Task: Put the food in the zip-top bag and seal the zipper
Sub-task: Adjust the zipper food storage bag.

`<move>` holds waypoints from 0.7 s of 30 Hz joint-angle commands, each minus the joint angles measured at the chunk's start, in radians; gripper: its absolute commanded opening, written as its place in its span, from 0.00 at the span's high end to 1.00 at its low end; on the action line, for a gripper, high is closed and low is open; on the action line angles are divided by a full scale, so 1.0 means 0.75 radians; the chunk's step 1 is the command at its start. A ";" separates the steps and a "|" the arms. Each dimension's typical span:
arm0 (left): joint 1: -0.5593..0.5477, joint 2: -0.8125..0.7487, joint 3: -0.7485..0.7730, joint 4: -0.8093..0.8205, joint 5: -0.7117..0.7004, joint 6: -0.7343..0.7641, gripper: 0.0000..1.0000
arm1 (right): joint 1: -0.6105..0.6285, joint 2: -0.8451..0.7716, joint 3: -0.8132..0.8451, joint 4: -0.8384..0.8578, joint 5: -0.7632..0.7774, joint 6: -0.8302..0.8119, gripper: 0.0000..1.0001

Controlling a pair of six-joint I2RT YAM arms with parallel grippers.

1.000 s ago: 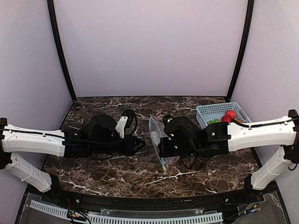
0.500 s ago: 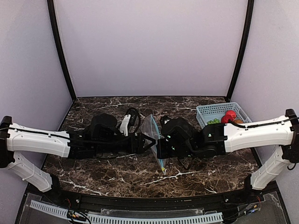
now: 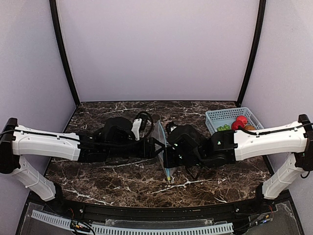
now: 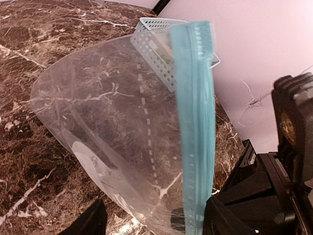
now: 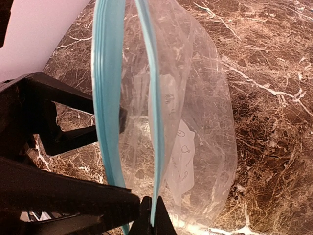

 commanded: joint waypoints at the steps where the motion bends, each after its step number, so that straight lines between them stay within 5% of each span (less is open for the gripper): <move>1: -0.009 0.004 0.040 -0.186 -0.072 0.001 0.40 | 0.018 0.018 0.041 -0.004 0.058 0.008 1.00; 9: -0.019 0.028 0.045 -0.252 -0.094 -0.023 0.49 | 0.029 0.076 0.124 -0.134 0.144 0.021 1.00; 17: -0.021 0.023 0.009 -0.085 -0.015 -0.036 0.94 | 0.031 0.106 0.117 -0.192 0.189 0.106 1.00; 21: -0.024 0.003 0.005 -0.056 0.052 0.026 0.99 | 0.026 0.121 0.120 -0.274 0.257 0.168 0.92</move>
